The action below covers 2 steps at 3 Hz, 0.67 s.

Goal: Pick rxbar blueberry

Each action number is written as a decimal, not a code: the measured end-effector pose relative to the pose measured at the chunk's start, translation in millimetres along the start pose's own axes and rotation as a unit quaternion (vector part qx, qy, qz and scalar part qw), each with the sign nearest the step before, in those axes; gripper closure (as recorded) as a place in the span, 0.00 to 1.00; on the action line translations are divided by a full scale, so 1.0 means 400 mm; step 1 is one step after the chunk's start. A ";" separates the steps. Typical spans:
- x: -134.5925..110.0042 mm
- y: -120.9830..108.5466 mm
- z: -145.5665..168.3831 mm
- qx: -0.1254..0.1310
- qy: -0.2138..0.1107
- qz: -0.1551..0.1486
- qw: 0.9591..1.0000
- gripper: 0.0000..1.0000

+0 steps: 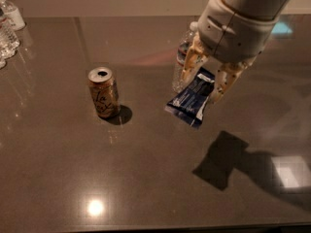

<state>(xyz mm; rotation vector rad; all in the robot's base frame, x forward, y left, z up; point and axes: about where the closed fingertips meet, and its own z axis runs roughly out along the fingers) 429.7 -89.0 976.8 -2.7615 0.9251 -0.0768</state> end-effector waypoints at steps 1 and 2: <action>-0.002 -0.033 -0.042 0.021 -0.004 -0.003 1.000 1.00; 0.001 -0.052 -0.050 0.036 0.003 -0.004 0.999 1.00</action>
Offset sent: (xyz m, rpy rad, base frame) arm 0.0047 0.0065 0.0173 0.0329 -0.0179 0.0063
